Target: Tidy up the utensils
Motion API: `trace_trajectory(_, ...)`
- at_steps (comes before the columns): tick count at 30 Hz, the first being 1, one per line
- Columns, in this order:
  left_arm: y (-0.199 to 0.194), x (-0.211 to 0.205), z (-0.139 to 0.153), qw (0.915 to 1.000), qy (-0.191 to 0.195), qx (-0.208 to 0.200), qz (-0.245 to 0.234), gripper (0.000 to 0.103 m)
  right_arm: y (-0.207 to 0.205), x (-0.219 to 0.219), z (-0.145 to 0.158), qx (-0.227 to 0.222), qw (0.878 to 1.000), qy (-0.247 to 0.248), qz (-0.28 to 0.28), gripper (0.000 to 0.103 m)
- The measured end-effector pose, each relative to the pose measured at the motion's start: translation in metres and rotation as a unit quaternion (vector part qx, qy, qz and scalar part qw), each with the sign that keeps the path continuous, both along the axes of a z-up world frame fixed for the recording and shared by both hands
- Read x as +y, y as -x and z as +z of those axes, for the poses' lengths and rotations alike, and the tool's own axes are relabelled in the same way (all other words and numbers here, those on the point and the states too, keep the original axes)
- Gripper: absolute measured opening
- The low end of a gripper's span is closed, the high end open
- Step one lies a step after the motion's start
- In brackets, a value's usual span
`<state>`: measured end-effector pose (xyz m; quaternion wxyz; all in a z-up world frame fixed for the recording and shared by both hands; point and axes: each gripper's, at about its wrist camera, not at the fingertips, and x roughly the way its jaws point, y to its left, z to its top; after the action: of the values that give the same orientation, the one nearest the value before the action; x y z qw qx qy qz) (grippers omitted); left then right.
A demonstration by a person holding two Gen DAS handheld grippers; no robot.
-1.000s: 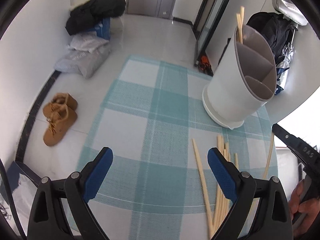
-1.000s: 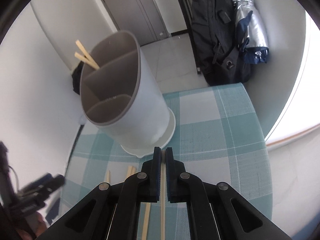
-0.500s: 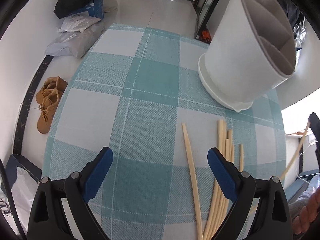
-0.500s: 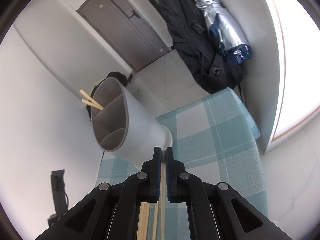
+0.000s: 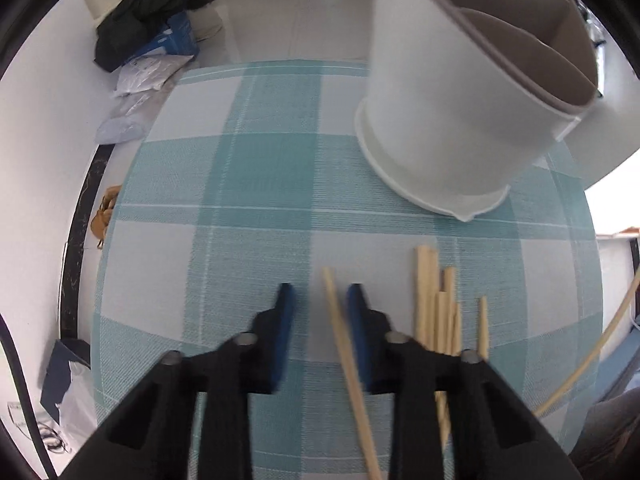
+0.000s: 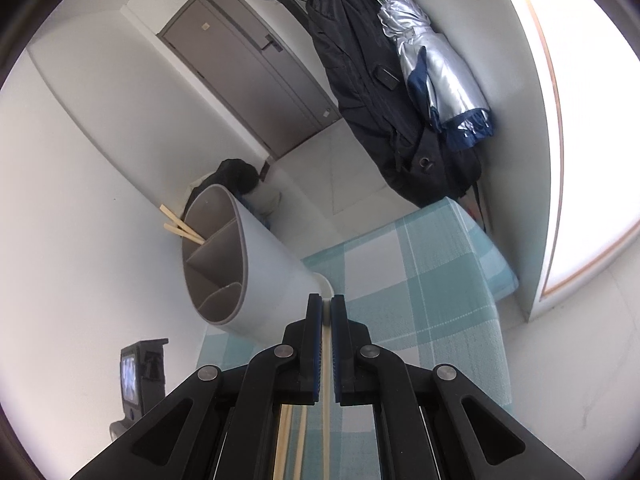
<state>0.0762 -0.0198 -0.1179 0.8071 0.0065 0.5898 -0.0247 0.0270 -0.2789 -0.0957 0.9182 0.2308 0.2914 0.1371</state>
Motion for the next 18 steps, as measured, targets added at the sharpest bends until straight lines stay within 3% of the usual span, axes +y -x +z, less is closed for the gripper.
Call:
trace_trajectory(1, 0.0, -0.003, 0.001, 1.0, 0.005, 0.002, 0.0, 0.003, 0.0, 0.0, 0.0, -0.001, 1.0, 0.002, 0.0, 0.004)
trace_trajectory(8, -0.001, 0.003, 0.006, 0.9977, 0.053, -0.012, 0.041, 0.001, 0.004, 0.003, 0.005, -0.011, 1.0, 0.01, 0.006, 0.004)
trace_trajectory(13, 0.015, 0.007, 0.033, 0.9935, 0.077, -0.073, 0.042, 0.001, 0.019, 0.008, 0.014, -0.032, 0.999, 0.023, 0.016, 0.004)
trace_trajectory(18, 0.047, 0.003, 0.075, 0.9808, 0.1, -0.165, 0.025, 0.001, 0.036, 0.018, 0.025, -0.063, 0.997, 0.04, 0.025, 0.004)
